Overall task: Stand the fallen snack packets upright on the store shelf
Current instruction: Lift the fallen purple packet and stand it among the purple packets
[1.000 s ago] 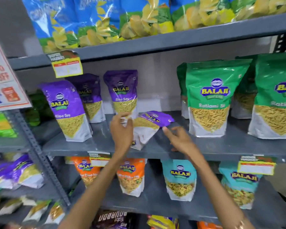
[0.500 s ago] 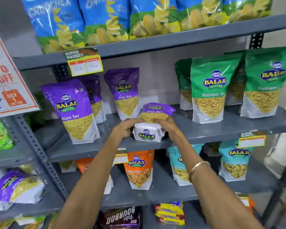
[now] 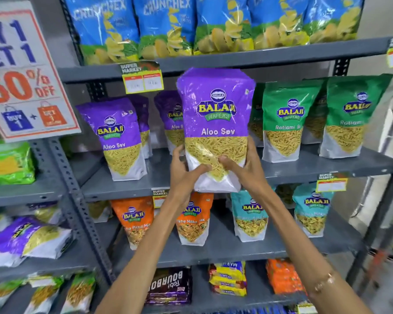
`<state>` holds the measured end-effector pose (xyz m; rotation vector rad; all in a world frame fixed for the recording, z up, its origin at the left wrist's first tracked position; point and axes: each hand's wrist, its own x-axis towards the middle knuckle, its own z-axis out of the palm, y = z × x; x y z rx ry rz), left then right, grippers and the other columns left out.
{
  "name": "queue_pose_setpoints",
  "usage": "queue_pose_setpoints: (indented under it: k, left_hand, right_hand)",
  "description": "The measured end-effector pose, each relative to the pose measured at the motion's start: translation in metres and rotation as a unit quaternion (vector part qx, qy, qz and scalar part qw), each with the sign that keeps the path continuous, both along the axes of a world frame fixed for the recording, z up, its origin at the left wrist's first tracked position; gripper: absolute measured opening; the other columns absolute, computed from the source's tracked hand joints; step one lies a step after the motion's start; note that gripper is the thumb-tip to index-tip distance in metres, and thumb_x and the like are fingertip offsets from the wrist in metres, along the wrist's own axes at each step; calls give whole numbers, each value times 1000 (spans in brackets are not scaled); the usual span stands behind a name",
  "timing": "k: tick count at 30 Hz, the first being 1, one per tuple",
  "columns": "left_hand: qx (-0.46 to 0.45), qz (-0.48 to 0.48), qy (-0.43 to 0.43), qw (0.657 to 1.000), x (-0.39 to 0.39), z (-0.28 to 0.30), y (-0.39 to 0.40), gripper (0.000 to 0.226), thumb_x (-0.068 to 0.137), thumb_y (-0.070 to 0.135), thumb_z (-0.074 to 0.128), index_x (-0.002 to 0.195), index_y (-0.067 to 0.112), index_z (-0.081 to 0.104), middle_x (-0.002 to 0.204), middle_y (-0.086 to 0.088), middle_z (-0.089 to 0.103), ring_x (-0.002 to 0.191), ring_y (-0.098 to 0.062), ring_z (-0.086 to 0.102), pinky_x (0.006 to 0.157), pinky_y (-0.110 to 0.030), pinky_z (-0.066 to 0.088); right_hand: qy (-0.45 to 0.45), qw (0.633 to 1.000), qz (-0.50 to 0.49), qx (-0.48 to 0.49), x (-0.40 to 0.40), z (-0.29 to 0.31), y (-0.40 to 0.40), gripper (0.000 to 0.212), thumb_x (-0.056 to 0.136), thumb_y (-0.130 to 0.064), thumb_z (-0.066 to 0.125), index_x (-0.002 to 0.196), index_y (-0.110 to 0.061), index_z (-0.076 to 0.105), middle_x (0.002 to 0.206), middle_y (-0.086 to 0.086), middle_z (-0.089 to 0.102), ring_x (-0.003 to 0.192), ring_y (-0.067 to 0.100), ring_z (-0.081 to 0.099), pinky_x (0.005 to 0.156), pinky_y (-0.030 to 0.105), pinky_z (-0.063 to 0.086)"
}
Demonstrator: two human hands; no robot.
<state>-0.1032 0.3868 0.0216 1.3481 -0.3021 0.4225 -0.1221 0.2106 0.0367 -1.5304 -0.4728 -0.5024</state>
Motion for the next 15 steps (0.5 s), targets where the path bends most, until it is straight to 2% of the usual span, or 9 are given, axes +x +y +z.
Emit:
queue_pose_setpoints:
  k: [3, 6, 9, 13, 15]
  left_hand:
    - [-19, -14, -56, 998, -35, 16, 3, 77, 67, -13, 80, 133, 7, 46, 106, 7, 78, 100, -12, 74, 82, -29, 60]
    - [-29, -18, -93, 995, -53, 26, 9, 78, 68, -21, 76, 133, 7, 44, 109, 10, 77, 103, -11, 72, 86, -28, 59]
    - [-37, -9, -112, 993, -62, 30, 14, 81, 68, -22, 76, 138, 2, 42, 113, 6, 76, 108, -15, 71, 88, -31, 59]
    - [-51, 5, -114, 992, -64, 32, 20, 81, 67, -17, 77, 137, 5, 43, 122, -6, 71, 113, -22, 69, 91, -36, 58]
    - [-44, 9, -114, 993, -62, 31, 23, 80, 68, -21, 77, 134, 11, 46, 123, -7, 70, 114, -22, 69, 91, -35, 58]
  right_hand:
    - [-63, 998, 8, 5, -32, 16, 3, 64, 90, 0, 71, 137, -31, 41, 124, -19, 63, 116, -2, 63, 92, 15, 51]
    - [-91, 995, 24, 11, -48, 26, 8, 67, 89, 1, 72, 137, -31, 38, 120, -27, 64, 115, -3, 63, 94, 16, 51]
    - [-99, 994, 43, 7, -53, 30, 12, 70, 89, 1, 72, 142, -26, 35, 118, -33, 63, 115, -6, 63, 92, 13, 50]
    - [-103, 994, 47, 0, -52, 33, 18, 69, 88, 1, 71, 143, -15, 34, 113, -34, 64, 110, -8, 65, 87, 12, 52]
    - [-97, 994, 55, -7, -46, 31, 20, 67, 89, 1, 71, 142, -16, 34, 112, -36, 64, 109, -10, 65, 86, 11, 52]
